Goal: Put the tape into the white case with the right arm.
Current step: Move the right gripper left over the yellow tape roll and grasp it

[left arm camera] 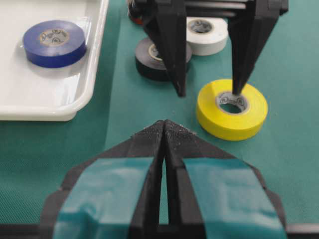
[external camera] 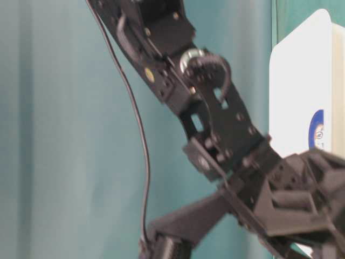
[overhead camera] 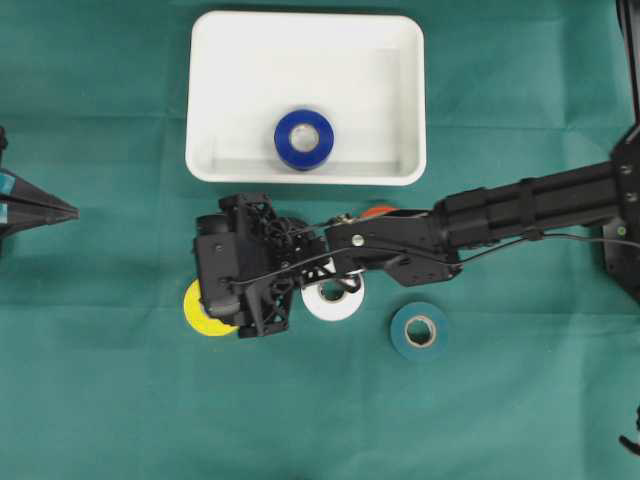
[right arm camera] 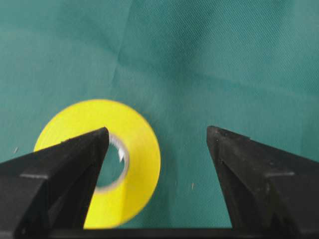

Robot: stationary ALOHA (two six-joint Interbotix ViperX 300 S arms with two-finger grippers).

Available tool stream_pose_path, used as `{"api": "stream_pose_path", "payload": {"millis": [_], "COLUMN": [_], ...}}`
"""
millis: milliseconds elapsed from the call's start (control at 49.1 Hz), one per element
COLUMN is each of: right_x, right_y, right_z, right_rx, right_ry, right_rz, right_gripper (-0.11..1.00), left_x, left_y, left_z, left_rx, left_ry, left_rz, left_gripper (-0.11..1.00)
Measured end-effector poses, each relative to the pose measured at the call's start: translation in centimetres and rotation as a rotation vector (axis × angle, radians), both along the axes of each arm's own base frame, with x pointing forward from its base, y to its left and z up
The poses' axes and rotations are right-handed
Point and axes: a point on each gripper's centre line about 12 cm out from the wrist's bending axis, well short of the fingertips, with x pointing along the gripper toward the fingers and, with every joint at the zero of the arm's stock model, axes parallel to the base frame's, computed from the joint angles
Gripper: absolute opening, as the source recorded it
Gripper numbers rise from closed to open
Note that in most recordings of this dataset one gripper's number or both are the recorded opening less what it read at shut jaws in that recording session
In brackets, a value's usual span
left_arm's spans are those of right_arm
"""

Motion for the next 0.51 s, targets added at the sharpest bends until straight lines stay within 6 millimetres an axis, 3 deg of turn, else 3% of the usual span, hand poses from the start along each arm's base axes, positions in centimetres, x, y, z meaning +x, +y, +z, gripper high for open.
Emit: {"api": "stream_pose_path", "payload": {"millis": [163, 509], "right_x": [0.5, -0.5], "right_y": [-0.1, 0.4], "right_z": [-0.5, -1.7], "right_rx": [-0.020, -0.057], "right_ry": [0.021, 0.146], "right_rz": [0.001, -0.015], "right_gripper": [0.44, 0.45], "left_x": [0.0, 0.0], "left_y": [0.0, 0.0], "left_z": [0.0, 0.0], "left_rx": [0.001, 0.000], "left_ry": [0.000, 0.002], "left_rz": [0.000, 0.000], "left_gripper": [0.00, 0.00]}}
